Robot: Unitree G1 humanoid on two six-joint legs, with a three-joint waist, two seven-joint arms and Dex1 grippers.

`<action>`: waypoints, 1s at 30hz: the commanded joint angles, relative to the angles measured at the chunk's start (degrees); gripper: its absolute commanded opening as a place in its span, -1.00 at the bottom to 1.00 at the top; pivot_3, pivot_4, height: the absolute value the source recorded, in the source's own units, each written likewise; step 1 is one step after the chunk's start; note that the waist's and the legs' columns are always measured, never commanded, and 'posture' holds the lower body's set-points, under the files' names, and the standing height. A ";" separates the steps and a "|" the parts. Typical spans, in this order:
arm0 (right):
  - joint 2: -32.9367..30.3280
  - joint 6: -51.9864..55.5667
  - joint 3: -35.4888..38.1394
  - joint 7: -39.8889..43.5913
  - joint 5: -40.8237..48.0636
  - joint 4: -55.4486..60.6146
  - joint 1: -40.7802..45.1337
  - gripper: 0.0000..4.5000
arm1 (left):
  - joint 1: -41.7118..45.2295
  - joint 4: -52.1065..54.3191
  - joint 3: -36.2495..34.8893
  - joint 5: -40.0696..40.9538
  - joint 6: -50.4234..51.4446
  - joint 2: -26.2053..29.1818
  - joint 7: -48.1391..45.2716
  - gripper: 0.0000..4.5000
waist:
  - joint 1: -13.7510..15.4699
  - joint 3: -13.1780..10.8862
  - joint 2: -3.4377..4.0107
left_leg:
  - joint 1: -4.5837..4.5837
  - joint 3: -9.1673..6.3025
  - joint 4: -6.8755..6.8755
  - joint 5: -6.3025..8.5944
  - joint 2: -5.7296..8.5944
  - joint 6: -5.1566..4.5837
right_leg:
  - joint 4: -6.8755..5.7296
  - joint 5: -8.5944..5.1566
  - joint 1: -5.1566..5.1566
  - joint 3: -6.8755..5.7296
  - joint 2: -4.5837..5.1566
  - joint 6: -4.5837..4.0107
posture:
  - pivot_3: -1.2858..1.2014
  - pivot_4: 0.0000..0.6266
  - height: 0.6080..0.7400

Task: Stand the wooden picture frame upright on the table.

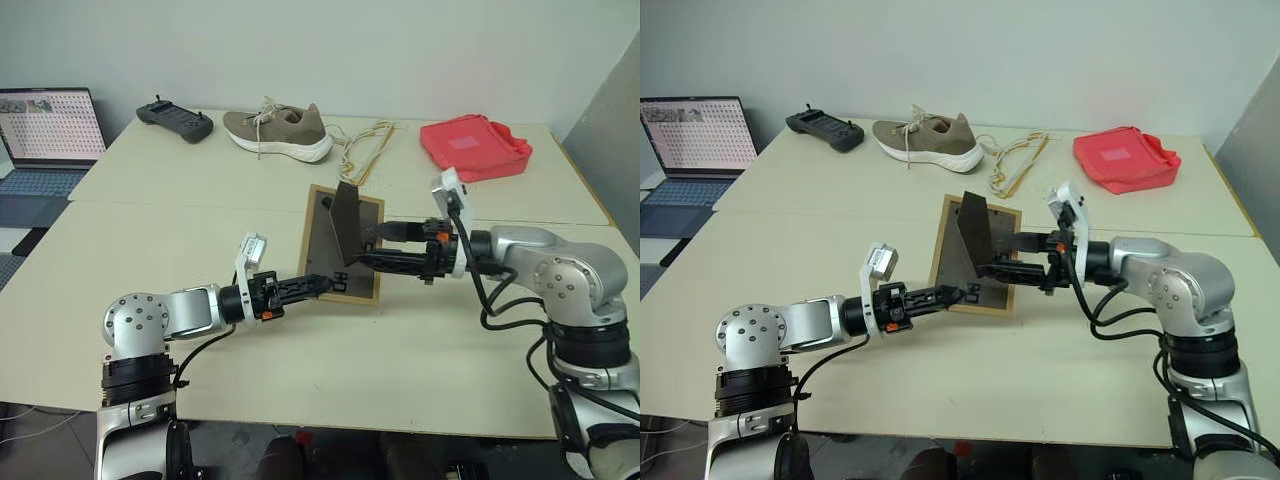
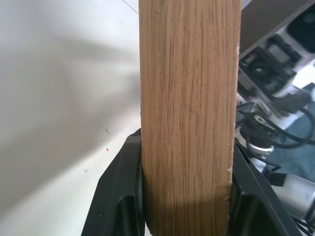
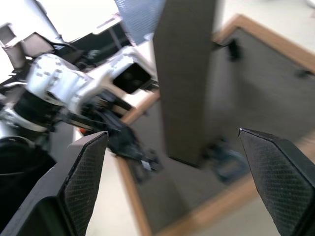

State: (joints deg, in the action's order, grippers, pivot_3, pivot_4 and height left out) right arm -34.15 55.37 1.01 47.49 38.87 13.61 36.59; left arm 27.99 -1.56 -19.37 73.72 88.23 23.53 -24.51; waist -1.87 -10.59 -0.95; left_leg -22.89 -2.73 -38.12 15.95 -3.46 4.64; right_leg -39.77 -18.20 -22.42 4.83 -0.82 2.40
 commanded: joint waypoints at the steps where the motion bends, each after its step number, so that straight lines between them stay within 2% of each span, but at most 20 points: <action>1: -6.75 -35.74 -1.03 0.86 -20.72 -2.21 -6.81 0.99 | 1.03 -4.97 -1.50 8.35 4.25 0.55 3.09 -0.43 | 0.19 0.00 -0.01 | 0.00 0.01 0.00 0.00 0.00 0.00 | 0.03 0.00 0.01 0.01 0.00 0.00 | 0.03 -0.52 1.00; 4: -10.04 -65.94 -3.93 -2.34 -35.91 -9.76 -9.95 0.99 | 2.00 -7.67 -0.56 13.91 4.27 2.14 5.57 -0.43 | 0.03 -0.03 -0.05 | -0.01 0.02 0.04 0.00 0.02 -0.01 | 0.18 -0.01 0.05 -0.01 0.01 0.03 | 0.03 -0.52 1.00; 7: -12.40 -97.16 -6.34 -15.63 -54.63 -20.40 -7.64 0.99 | 3.41 -8.95 1.38 20.03 4.08 3.45 8.55 -0.43 | -0.63 -0.03 -0.05 | 0.07 0.12 0.05 -0.02 0.01 0.04 | 0.14 0.00 0.04 0.11 0.00 0.03 | 0.03 -0.52 1.00; 10: -10.99 -110.00 -7.99 -24.70 -65.12 -27.35 -3.72 0.99 | 3.43 -8.88 4.47 26.54 1.59 4.65 12.29 -0.43 | -1.12 -0.04 -0.06 | 0.19 0.27 0.05 -0.13 0.00 0.24 | -0.03 0.00 0.02 0.26 0.00 0.03 | 0.03 -0.52 1.00; 16: -7.03 -117.36 -10.27 -36.47 -76.77 -34.19 2.18 0.99 | 1.59 -7.20 11.20 38.33 -5.37 8.61 18.26 -0.43 | -1.19 -0.06 -0.10 | 0.41 0.35 0.02 -0.25 -0.03 0.44 | -0.29 0.01 0.05 0.39 0.01 0.01 | 0.03 -0.52 1.00; 22: -3.04 -116.87 -12.74 -42.54 -81.76 -36.60 6.65 0.99 | 0.80 -4.88 13.87 39.28 -7.34 10.58 16.22 -0.43 | -1.21 -0.06 -0.10 | 0.43 0.38 -0.01 -0.27 0.00 0.46 | -0.31 0.02 0.06 0.44 0.01 0.00 | 0.03 -0.52 1.00; 25: -3.77 -118.15 -13.95 -44.21 -83.24 -37.50 7.69 0.78 | -0.43 -3.65 14.77 39.28 -7.90 11.51 15.20 -0.43 | -1.14 -0.06 -0.10 | 0.42 0.36 0.00 -0.27 0.00 0.46 | -0.26 0.01 0.08 0.42 0.02 -0.01 | 0.03 -0.52 1.00; 28: -4.53 -118.95 -14.09 -46.75 -85.14 -37.65 8.11 0.41 | -0.96 -3.31 15.18 39.28 -8.69 11.92 14.65 -0.43 | -1.05 -0.06 -0.10 | 0.42 0.37 0.00 -0.27 0.00 0.46 | -0.26 0.01 0.08 0.42 0.03 -0.01 | 0.03 -0.52 1.00; 30: -4.95 -119.38 -13.98 -48.25 -85.69 -37.41 8.10 0.23 | -1.17 -3.11 15.32 39.28 -8.99 12.05 14.27 -0.43 | -1.06 -0.06 -0.10 | 0.43 0.37 -0.02 -0.27 0.02 0.45 | -0.28 0.01 0.08 0.42 0.03 -0.01 | 0.03 -0.52 1.00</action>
State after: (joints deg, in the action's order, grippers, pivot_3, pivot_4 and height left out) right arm -37.86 -63.24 -14.34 2.18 -46.85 -24.95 43.27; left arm 26.86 -6.75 -3.95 111.41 80.13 34.79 -8.96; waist -2.93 -10.65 -1.05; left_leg -22.47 -2.37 -38.15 15.69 -3.44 5.09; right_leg -40.07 -18.18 -22.34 5.25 -0.79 2.39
